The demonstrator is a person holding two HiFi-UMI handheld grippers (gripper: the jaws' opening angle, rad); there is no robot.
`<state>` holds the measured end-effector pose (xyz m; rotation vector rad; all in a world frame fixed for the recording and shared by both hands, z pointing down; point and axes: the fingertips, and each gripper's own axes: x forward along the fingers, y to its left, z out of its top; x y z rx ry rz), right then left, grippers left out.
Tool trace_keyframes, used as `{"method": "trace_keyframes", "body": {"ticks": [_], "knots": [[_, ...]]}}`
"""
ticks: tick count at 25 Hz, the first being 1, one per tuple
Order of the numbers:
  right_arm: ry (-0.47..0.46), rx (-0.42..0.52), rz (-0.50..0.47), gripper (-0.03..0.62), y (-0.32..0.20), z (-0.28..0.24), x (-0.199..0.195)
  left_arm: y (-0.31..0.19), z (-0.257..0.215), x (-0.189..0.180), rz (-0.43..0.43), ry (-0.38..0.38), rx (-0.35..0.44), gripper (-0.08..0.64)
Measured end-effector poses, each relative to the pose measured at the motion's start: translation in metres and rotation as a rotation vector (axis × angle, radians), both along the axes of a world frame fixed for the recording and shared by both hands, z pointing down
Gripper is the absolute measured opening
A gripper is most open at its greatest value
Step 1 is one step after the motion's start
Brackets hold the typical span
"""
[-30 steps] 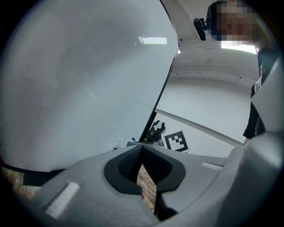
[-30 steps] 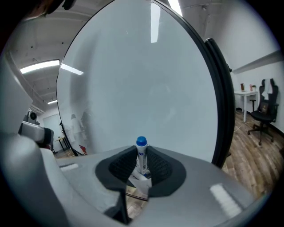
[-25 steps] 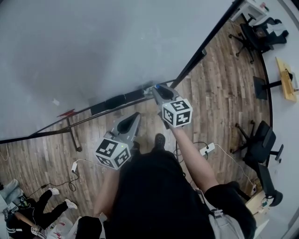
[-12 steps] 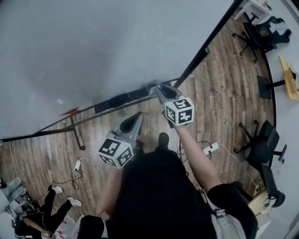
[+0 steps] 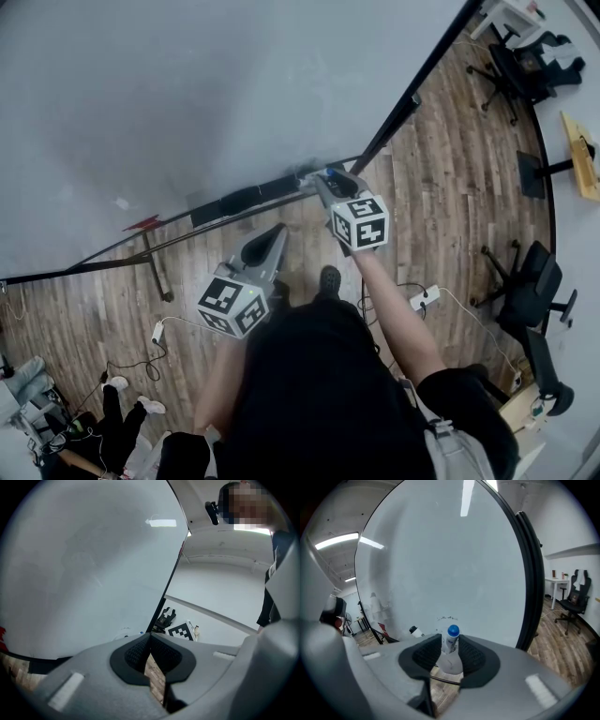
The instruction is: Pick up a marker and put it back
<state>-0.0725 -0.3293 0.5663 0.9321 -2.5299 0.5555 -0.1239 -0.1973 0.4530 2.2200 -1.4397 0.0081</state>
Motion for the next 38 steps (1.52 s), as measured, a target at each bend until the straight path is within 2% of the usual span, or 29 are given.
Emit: {"method": "trace_keyframes", "body": {"ticks": [17, 27, 33, 38], "knots": [[0.007, -0.018, 0.014, 0.129, 0.006, -0.001, 0.020, 0.007, -0.013, 0.012, -0.003, -0.016, 0.027, 0.009], [0.008, -0.011, -0.061, 0.127, 0.036, -0.004, 0.052, 0.031, -0.010, 0.048, -0.065, -0.003, 0.024, 0.009], [0.011, -0.002, -0.111, 0.127, 0.057, 0.002, 0.076, 0.054, 0.008, 0.072, -0.113, 0.002, -0.022, 0.009], [0.009, 0.015, -0.115, 0.120, 0.079, -0.001, 0.089, 0.068, 0.011, 0.086, -0.105, 0.021, -0.033, 0.011]]}}
